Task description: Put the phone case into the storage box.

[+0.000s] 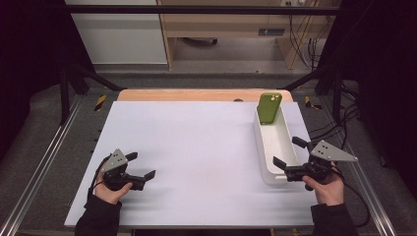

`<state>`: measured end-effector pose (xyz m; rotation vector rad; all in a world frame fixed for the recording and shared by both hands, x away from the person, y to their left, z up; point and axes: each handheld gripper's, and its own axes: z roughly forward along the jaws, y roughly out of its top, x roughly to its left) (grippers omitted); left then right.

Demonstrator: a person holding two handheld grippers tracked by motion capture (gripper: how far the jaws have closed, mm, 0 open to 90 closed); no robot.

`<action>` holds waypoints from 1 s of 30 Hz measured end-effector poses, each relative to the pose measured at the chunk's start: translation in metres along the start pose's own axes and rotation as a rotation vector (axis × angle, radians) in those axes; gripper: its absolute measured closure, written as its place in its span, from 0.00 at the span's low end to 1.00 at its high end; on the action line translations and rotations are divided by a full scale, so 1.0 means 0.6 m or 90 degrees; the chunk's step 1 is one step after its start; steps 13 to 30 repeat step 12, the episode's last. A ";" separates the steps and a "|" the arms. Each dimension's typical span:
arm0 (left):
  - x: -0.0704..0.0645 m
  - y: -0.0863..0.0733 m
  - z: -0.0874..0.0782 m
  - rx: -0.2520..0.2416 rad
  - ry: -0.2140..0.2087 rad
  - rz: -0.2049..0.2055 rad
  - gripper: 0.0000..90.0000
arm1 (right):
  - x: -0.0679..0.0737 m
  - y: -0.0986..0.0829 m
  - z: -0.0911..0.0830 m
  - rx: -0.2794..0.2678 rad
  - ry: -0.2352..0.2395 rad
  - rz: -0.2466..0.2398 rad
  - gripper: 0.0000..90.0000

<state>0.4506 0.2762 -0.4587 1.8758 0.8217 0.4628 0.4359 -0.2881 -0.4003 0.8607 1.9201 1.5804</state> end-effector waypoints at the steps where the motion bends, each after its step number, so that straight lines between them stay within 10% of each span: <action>1: 0.000 0.000 -0.001 0.000 0.000 0.001 0.00 | -0.001 -0.005 -0.003 -0.002 0.000 0.002 0.01; 30: -0.003 0.004 -0.005 -0.009 -0.004 0.006 0.00 | -0.011 -0.032 -0.018 0.010 -0.014 0.007 0.01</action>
